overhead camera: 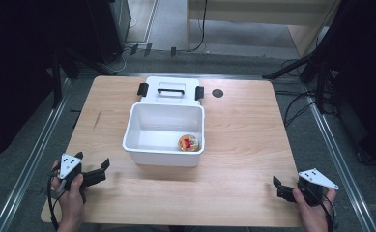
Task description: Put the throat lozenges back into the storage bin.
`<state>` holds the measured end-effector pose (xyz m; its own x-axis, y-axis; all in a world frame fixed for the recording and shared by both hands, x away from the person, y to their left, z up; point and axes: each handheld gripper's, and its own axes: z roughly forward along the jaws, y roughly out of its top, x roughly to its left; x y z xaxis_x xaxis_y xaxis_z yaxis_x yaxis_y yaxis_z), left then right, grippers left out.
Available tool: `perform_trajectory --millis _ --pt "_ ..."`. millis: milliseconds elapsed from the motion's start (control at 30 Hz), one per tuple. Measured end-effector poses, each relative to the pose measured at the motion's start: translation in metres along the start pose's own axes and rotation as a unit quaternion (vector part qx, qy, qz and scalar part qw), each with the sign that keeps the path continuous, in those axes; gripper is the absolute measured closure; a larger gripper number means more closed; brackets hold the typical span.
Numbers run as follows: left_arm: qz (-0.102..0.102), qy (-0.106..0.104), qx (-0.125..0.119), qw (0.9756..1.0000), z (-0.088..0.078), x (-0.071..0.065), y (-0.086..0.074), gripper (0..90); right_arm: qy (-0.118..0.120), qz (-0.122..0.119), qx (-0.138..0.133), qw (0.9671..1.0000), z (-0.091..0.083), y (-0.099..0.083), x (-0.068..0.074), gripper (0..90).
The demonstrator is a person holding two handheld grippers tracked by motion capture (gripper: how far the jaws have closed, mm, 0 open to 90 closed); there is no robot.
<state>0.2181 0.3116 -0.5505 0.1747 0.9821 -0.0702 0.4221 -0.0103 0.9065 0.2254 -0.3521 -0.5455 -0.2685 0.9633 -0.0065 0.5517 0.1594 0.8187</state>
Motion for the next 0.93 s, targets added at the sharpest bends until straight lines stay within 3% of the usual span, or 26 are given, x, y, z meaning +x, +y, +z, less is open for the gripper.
perform_trajectory --millis 367,467,733,933 --pt "0.002 0.0 0.003 1.0 0.0006 -0.0008 0.0002 0.0 0.011 0.003 -0.029 0.9995 -0.0075 -0.0067 -0.0061 0.0" --pt "0.002 0.0 0.004 1.0 0.0009 -0.0007 0.0003 0.0 0.012 0.011 -0.026 0.9995 -0.0066 -0.0062 -0.0078 0.0" --pt "-0.001 0.004 0.003 1.0 0.0005 0.0001 0.0002 0.0 0.014 -0.003 -0.014 0.9998 -0.004 -0.005 -0.0049 0.0" --pt "-0.017 0.005 0.003 0.9998 0.0008 0.0025 0.0003 0.0 0.011 0.003 -0.011 0.9999 -0.0037 -0.0048 -0.0055 0.4"
